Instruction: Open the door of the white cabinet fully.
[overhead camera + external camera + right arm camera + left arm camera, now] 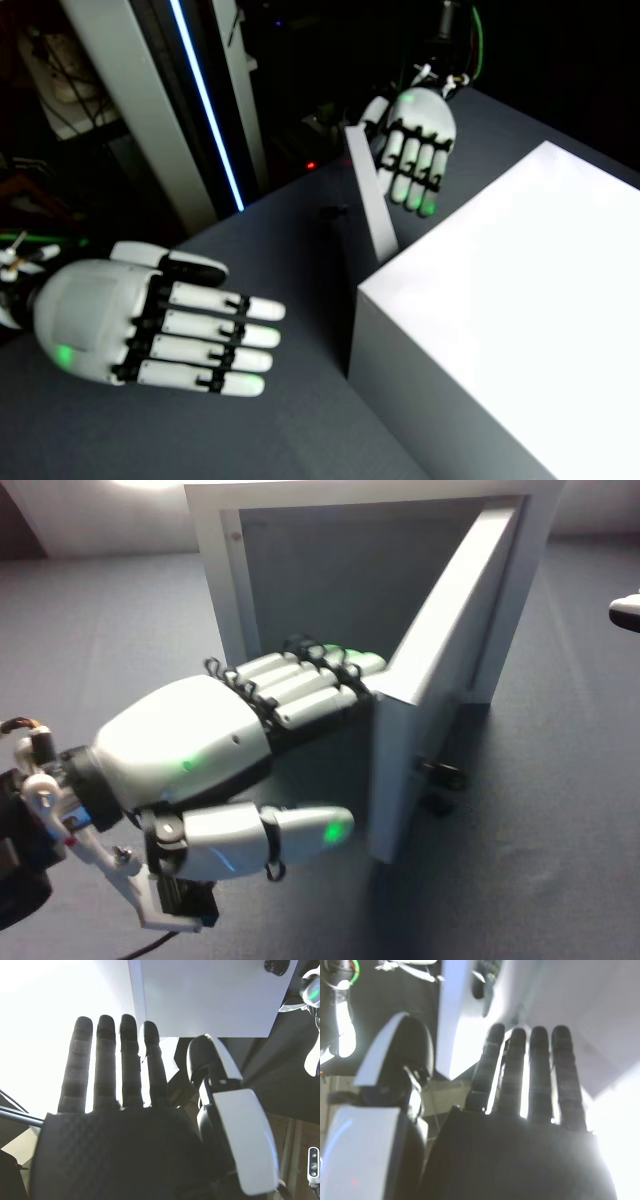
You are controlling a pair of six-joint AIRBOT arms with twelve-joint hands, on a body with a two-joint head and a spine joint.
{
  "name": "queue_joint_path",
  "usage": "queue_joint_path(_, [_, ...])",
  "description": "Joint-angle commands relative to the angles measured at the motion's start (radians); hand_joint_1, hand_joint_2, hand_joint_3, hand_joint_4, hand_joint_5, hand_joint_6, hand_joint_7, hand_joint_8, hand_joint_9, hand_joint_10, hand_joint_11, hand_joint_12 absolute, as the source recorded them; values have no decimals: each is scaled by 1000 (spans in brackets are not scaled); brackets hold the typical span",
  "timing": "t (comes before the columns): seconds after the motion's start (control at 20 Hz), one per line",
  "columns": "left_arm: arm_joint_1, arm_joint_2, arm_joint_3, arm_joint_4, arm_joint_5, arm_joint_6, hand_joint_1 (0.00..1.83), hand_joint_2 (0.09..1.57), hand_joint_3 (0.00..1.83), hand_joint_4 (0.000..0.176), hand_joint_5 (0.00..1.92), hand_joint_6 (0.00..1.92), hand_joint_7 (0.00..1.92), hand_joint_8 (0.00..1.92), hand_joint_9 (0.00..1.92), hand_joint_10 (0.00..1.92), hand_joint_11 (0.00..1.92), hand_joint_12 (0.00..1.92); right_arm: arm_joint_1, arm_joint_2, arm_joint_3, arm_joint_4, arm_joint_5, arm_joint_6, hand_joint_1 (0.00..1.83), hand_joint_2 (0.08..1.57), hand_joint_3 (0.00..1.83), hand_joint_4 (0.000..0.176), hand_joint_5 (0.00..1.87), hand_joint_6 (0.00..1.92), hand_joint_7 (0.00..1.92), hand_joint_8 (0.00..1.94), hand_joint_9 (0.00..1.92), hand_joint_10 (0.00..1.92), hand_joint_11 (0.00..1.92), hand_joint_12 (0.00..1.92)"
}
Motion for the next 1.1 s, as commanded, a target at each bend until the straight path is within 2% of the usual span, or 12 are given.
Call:
queue_joint_path(0.0, [-18, -5, 2, -6, -106, -13, 296, 1381, 0, 0, 68, 8, 32, 3, 36, 2, 44, 87, 3, 1, 5, 28, 127, 8, 374, 1401, 0, 11, 378, 1, 390, 0, 328, 1, 259, 24])
queue_joint_path(0.2, [-54, -22, 14, 29, -84, -21, 209, 1381, 0, 0, 76, 5, 64, 8, 58, 5, 64, 90, 3, 0, 6, 28, 127, 8, 398, 1412, 1, 1, 371, 0, 372, 0, 316, 0, 251, 19])
queue_joint_path(0.25, [-61, -26, 17, 36, -80, -24, 138, 1392, 2, 0, 46, 3, 38, 4, 28, 2, 43, 78, 3, 0, 6, 28, 127, 8, 397, 1412, 0, 5, 370, 0, 372, 0, 318, 1, 260, 22])
queue_joint_path(0.45, [-93, -45, 27, 68, -56, -30, 203, 1369, 0, 0, 34, 3, 10, 2, 2, 0, 19, 57, 3, -1, 7, 28, 127, 8, 378, 1409, 0, 2, 373, 1, 377, 2, 325, 2, 267, 21])
queue_joint_path(0.5, [-101, -54, 33, 77, -49, -38, 223, 1369, 0, 0, 58, 8, 33, 8, 21, 6, 37, 61, 3, -1, 7, 28, 127, 8, 363, 1394, 0, 17, 382, 4, 392, 7, 338, 7, 273, 23])
queue_joint_path(0.6, [-121, -75, 46, 100, -34, -57, 316, 1350, 0, 0, 50, 1, 17, 1, 9, 1, 27, 50, 3, -1, 8, 28, 127, 8, 367, 1397, 0, 23, 376, 1, 381, 1, 316, 0, 249, 12])
queue_joint_path(0.65, [-129, -83, 48, 108, -27, -57, 373, 1332, 0, 0, 65, 6, 30, 5, 19, 5, 40, 53, 3, -2, 8, 28, 127, 8, 402, 1398, 0, 8, 378, 1, 383, 1, 320, 2, 257, 14])
queue_joint_path(0.75, [-144, -99, 54, 124, -14, -58, 372, 1313, 0, 0, 62, 2, 33, 4, 19, 3, 55, 51, 3, -2, 9, 28, 127, 8, 333, 1385, 0, 33, 386, 1, 398, 2, 334, 3, 262, 14])
queue_joint_path(0.85, [-154, -114, 61, 136, -4, -63, 348, 1310, 0, 0, 18, 0, 5, 0, 2, 0, 34, 33, 3, -2, 9, 28, 127, 8, 320, 1390, 1, 42, 378, 0, 378, 0, 303, 0, 229, 1])
queue_joint_path(0.9, [-160, -120, 62, 144, 2, -63, 359, 1301, 0, 0, 8, 0, 0, 0, 0, 0, 21, 24, 3, -2, 9, 28, 127, 8, 320, 1387, 0, 54, 378, 0, 376, 0, 295, 0, 221, 0])
queue_joint_path(0.95, [-167, -126, 65, 148, 8, -63, 365, 1298, 0, 0, 9, 1, 0, 0, 0, 0, 21, 23, 3, -3, 10, 28, 127, 8, 320, 1389, 1, 43, 376, 0, 371, 0, 289, 0, 217, 0])
queue_joint_path(1.05, [-176, -138, 74, 151, 14, -63, 315, 1311, 0, 0, 0, 0, 0, 0, 0, 0, 5, 8, 3, -4, 10, 28, 127, 8, 315, 1388, 0, 58, 375, 0, 355, 0, 263, 0, 188, 0])
